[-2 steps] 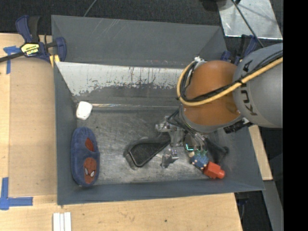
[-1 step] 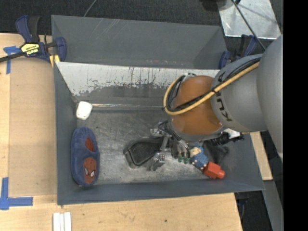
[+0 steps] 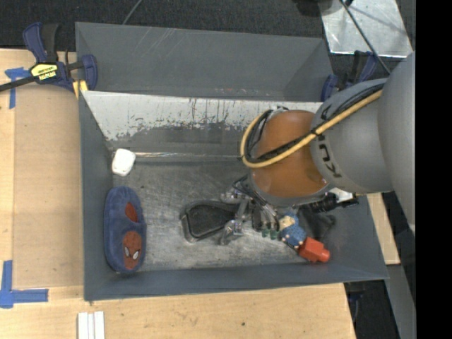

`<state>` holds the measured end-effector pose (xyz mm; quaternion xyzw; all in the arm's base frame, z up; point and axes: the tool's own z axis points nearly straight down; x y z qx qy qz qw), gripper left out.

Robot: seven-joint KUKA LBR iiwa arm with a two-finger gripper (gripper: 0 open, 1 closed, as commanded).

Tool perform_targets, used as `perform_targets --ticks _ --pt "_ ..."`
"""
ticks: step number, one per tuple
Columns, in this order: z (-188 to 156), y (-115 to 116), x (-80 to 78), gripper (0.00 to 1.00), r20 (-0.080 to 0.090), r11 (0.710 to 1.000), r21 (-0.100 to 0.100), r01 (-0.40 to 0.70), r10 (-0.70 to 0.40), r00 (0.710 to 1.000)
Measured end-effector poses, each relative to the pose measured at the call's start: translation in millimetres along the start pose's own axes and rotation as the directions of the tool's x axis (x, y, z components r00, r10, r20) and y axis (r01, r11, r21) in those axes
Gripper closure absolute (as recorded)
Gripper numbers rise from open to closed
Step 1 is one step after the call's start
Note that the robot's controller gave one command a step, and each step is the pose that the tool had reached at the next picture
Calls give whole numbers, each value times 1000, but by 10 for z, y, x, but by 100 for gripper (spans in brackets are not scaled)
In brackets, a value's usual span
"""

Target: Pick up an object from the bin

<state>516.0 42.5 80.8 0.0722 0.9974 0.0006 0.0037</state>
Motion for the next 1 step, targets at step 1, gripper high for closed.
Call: perform_targets --ticks 1 --pt "-1769 -83 -72 100 -3 1000 2 -16 16 1000"
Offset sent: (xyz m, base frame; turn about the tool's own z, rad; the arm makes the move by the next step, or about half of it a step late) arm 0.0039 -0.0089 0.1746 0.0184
